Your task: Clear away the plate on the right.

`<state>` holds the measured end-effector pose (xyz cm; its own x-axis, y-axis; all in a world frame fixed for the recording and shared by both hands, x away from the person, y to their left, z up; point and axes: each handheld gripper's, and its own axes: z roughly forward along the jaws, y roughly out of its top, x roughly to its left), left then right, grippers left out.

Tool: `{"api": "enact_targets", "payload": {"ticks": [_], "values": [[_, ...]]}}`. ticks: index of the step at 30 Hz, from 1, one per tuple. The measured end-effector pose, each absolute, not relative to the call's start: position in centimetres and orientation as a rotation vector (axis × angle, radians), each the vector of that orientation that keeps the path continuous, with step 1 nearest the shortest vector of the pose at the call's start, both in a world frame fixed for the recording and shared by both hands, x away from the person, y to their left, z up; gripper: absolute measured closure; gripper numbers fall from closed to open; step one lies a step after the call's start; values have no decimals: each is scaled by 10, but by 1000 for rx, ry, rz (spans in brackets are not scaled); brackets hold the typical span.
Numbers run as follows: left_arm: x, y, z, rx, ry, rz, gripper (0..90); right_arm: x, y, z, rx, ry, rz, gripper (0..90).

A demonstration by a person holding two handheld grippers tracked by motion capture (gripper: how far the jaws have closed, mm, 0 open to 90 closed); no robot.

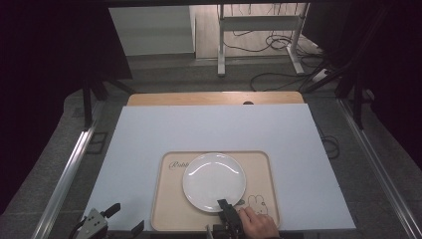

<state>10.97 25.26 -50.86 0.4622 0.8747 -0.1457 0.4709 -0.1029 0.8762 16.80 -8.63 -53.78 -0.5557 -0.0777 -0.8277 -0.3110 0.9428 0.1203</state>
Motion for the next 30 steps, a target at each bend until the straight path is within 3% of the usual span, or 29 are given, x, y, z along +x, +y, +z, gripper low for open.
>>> {"api": "enact_targets", "payload": {"ticks": [30], "values": [[110,253,-509,1738,1157,521,31,170,-110,-516,-184,2155,387,484]]}}
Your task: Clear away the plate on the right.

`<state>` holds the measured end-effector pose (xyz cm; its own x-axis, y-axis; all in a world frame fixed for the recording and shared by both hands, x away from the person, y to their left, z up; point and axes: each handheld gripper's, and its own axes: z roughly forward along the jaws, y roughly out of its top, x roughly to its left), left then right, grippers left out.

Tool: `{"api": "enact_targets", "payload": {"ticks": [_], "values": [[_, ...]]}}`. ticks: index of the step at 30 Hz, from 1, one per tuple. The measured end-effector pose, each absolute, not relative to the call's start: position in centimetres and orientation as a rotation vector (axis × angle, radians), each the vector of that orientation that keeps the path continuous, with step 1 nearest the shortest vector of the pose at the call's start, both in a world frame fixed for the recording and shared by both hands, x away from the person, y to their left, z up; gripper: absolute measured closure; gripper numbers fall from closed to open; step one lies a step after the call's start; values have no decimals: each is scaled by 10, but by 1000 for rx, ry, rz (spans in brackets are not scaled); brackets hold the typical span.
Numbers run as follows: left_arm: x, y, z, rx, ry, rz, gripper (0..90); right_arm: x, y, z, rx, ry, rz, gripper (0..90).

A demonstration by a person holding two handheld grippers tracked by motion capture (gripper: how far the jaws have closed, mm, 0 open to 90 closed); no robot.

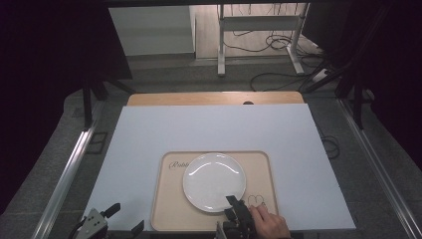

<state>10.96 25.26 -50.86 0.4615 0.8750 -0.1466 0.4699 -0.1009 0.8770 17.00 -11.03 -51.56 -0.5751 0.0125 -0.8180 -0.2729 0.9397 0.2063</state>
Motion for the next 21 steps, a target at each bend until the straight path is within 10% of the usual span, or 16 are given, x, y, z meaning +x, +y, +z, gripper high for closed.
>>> {"api": "enact_targets", "payload": {"ticks": [21], "values": [[110,253,-509,1737,1156,522,31,187,-137,-505,68,2224,565,343]]}}
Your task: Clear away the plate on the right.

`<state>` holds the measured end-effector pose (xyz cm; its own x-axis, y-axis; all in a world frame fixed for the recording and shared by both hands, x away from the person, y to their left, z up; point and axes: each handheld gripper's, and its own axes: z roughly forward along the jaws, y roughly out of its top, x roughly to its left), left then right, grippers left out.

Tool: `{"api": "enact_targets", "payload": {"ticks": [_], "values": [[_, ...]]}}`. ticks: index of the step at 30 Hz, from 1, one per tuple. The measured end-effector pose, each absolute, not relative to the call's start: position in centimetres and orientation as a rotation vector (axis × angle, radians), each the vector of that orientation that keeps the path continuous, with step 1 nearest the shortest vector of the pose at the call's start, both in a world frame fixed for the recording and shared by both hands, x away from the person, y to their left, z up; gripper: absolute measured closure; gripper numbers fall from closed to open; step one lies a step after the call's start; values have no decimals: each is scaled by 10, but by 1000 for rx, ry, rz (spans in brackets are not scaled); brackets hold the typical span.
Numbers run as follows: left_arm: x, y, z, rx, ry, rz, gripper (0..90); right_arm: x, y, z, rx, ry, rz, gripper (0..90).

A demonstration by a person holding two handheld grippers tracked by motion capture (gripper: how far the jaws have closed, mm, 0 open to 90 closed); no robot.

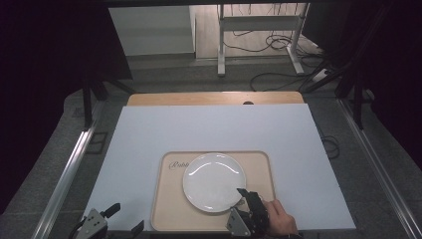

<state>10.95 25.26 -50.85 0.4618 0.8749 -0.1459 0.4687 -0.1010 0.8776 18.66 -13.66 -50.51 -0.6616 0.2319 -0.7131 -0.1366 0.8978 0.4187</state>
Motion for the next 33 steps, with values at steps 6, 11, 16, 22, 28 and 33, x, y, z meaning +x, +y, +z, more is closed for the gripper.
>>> {"api": "enact_targets", "payload": {"ticks": [6,11,16,22,28,33], "values": [[109,253,-509,1736,1155,522,31,190,-143,-503,126,2250,616,313],[109,253,-509,1736,1155,522,31,193,-151,-499,206,2260,680,289],[109,253,-509,1737,1156,522,31,197,-161,-494,297,2285,752,265],[109,253,-509,1738,1155,522,31,201,-171,-489,406,2321,840,219],[109,252,-509,1740,1155,523,31,204,-182,-487,473,2333,888,174],[109,252,-509,1740,1154,523,31,205,-188,-486,519,2333,928,151]]}}
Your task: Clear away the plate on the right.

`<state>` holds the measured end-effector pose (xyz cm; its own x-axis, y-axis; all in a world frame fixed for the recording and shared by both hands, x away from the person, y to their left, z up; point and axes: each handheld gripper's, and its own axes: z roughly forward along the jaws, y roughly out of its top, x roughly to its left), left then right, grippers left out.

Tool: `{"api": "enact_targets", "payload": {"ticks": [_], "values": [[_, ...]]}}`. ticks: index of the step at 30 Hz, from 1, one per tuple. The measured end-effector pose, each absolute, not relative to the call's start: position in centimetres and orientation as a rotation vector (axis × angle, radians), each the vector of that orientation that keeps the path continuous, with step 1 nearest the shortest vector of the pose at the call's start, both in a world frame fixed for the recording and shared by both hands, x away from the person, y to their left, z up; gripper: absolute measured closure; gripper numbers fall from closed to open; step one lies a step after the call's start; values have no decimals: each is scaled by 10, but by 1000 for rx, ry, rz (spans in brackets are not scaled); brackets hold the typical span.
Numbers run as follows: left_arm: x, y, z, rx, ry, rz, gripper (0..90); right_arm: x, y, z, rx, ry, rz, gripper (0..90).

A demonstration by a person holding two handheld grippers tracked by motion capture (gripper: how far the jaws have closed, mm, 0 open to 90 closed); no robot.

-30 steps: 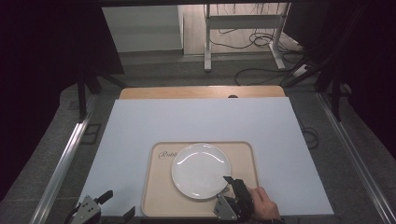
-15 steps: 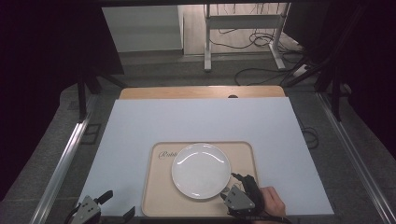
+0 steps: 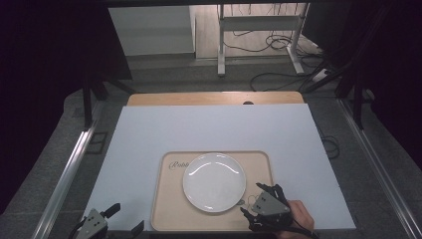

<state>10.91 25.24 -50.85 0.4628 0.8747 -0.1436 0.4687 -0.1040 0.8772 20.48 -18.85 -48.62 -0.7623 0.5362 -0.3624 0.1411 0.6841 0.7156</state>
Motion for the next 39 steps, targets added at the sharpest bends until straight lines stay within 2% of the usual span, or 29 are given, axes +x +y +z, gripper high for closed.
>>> {"api": "enact_targets", "payload": {"ticks": [11,39], "values": [[109,252,-509,1743,1154,524,31,206,-205,-485,626,2329,1030,108],[109,252,-508,1746,1151,526,31,189,-253,-489,819,2239,1132,85]]}}
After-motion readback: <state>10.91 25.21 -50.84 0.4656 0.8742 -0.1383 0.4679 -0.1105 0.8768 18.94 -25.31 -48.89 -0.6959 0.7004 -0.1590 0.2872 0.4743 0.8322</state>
